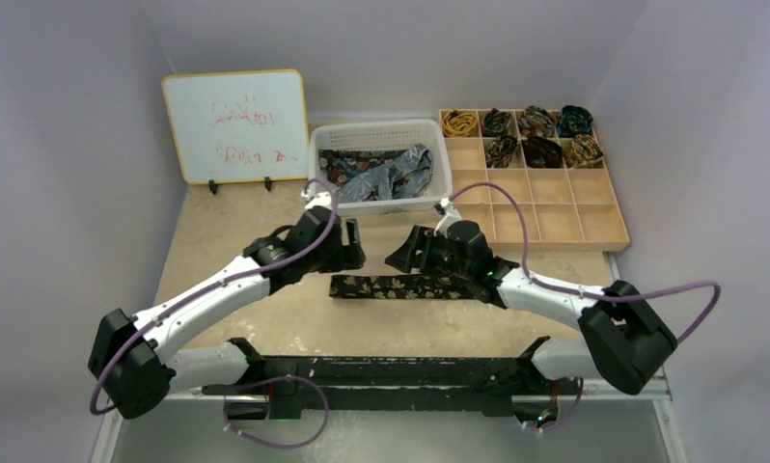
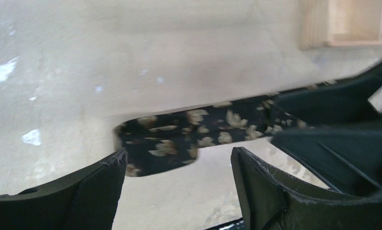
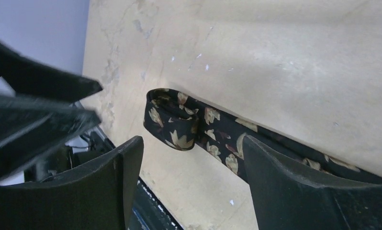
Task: Roll the ties
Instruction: Roll the tie at the center of the board.
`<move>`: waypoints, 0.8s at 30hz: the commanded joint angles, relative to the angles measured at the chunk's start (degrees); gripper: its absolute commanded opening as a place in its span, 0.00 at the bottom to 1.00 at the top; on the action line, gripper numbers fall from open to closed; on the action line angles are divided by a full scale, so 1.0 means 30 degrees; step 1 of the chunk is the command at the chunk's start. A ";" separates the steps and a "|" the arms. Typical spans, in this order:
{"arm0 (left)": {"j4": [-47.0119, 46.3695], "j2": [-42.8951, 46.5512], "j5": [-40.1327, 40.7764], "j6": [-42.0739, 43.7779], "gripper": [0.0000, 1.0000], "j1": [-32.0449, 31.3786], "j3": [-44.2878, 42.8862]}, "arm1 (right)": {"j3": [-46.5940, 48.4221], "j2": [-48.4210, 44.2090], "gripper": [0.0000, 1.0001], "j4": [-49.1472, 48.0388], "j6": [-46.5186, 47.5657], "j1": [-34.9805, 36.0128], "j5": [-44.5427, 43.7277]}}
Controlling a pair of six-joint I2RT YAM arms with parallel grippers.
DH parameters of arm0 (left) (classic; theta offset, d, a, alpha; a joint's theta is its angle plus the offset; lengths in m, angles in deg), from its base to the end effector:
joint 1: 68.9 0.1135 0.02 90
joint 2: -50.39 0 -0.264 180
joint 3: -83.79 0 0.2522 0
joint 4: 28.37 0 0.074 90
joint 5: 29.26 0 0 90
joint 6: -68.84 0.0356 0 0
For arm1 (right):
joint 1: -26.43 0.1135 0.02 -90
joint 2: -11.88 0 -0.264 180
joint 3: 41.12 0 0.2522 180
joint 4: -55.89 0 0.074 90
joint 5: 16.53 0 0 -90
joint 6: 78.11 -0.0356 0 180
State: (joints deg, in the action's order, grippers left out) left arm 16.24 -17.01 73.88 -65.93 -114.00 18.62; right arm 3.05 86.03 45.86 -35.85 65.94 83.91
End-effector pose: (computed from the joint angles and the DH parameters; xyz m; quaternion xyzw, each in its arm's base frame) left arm 0.1786 -0.1678 0.2681 -0.0394 0.9239 -0.1828 0.3338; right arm 0.2033 0.1760 0.2042 0.0064 0.8172 0.4483 0.3623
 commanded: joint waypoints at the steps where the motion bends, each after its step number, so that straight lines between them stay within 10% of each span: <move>1: -0.1272 0.1269 -0.3520 -0.0098 0.78 0.3715 0.2821 | 0.1507 0.1904 0.77 -0.1357 0.1588 0.0380 0.2048; 12: -0.3874 0.2972 -1.0825 0.0243 0.80 1.1133 0.7480 | 0.4170 0.5618 0.69 0.0641 -0.0349 0.3375 0.0106; 24: -0.5015 0.3021 -1.3056 0.0394 0.82 1.2192 0.8603 | 0.5285 0.7267 0.51 0.3261 -0.0279 0.3424 -0.1132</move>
State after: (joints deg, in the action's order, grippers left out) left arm 3.58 -9.22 37.47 -65.50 -77.89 43.20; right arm 16.38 106.59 51.98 -36.16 76.34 82.95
